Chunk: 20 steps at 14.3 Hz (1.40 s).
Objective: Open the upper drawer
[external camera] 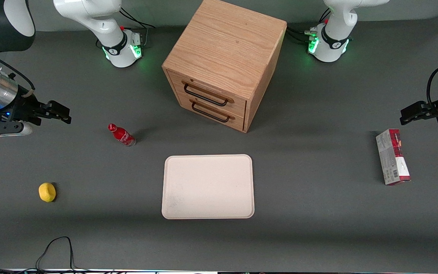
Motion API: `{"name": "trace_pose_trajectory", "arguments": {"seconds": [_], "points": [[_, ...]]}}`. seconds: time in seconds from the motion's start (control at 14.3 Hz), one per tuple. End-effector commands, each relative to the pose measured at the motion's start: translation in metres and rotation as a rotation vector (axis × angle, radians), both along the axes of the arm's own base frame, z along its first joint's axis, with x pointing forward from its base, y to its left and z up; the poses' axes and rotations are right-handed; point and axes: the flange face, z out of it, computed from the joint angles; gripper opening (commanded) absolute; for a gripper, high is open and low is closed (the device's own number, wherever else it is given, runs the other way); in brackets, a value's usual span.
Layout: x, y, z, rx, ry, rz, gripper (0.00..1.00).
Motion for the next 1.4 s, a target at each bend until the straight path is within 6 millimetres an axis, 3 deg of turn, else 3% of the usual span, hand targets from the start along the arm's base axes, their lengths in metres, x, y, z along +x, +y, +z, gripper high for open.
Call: {"name": "trace_pose_trajectory", "arguments": {"seconds": [0.0,0.28,0.63,1.12,1.33], "points": [[-0.001,0.001,0.01,-0.011,0.007,0.0,1.0],[0.003,0.007,0.011,-0.01,0.012,0.017,1.0],[0.005,0.028,0.007,-0.011,0.03,0.052,1.0],[0.004,0.038,-0.001,0.052,0.074,0.058,1.0],[0.002,0.072,0.0,0.111,0.083,0.105,1.0]]}}
